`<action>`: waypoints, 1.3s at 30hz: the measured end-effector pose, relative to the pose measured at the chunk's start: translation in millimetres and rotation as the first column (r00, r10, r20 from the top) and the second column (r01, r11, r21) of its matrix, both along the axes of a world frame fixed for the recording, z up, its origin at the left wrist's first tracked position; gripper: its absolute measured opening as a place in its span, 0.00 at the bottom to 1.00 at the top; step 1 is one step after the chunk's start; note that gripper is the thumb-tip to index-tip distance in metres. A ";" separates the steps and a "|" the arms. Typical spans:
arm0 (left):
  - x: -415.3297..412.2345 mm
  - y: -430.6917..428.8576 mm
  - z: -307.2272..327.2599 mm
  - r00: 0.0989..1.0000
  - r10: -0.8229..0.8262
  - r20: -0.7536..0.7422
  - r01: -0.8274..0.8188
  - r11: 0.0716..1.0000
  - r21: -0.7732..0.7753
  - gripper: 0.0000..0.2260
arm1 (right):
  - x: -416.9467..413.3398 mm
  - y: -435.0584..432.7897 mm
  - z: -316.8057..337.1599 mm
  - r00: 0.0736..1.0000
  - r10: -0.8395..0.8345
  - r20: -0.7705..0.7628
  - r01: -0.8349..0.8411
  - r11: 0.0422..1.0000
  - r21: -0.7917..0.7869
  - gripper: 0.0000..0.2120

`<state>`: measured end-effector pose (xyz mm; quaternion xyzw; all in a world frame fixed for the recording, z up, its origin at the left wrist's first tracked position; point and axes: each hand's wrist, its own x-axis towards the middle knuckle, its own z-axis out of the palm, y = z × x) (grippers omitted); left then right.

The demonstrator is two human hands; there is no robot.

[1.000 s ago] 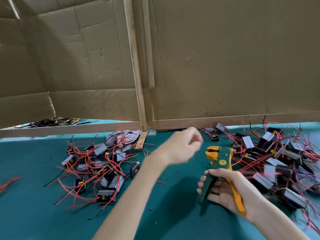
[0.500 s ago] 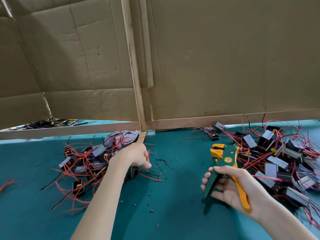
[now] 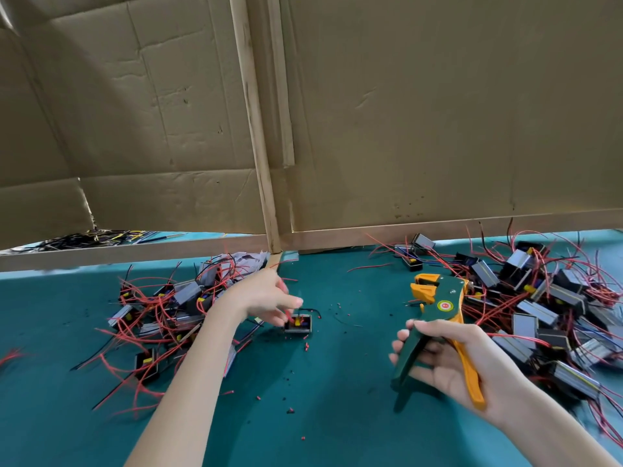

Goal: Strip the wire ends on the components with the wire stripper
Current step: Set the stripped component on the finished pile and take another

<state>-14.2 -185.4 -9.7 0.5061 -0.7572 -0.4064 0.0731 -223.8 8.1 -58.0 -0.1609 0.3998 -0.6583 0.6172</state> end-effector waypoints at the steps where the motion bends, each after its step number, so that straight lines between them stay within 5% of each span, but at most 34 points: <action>1: 1.5 -0.8 3.8 0.994 0.031 0.101 -0.023 0.996 -0.080 0.10 | -0.3 -0.2 -0.4 1.000 0.000 0.002 0.000 1.000 0.003 0.13; 6: 1.2 1.5 8.5 0.864 0.034 0.502 0.202 0.890 -0.409 0.40 | 0.8 -2.5 -3.1 1.000 -0.004 0.002 0.004 1.000 0.022 0.18; 11: 2.8 8.7 9.7 0.799 -0.300 0.522 0.461 0.862 -0.210 0.28 | 0.8 -0.9 -1.5 1.000 0.000 0.003 0.000 1.000 0.010 0.17; 15: -0.2 10.9 -1.1 0.783 -0.393 0.481 0.518 0.841 -0.157 0.20 | 1.8 0.7 1.0 1.000 0.005 -0.002 -0.005 1.000 0.004 0.15; 19: -1.6 2.9 -14.4 0.842 -0.348 0.412 0.452 0.873 -0.186 0.18 | 2.9 2.2 2.0 1.000 0.009 0.002 -0.009 1.000 -0.002 0.13; 27: -3.2 -11.7 -41.5 0.995 -0.070 0.075 0.098 0.859 -0.503 0.11 | 4.1 2.9 3.8 1.000 0.009 0.005 -0.009 1.000 0.001 0.12; 34: -10.7 -8.1 -43.2 0.966 -0.189 0.177 0.256 0.799 -0.544 0.16 | 3.9 3.2 3.8 1.000 0.012 0.007 -0.012 1.000 0.009 0.12; 39: -20.0 -4.4 -53.4 0.958 -0.208 0.196 0.285 0.728 -0.623 0.06 | 4.5 3.3 4.2 1.000 0.019 0.005 -0.019 1.000 0.013 0.12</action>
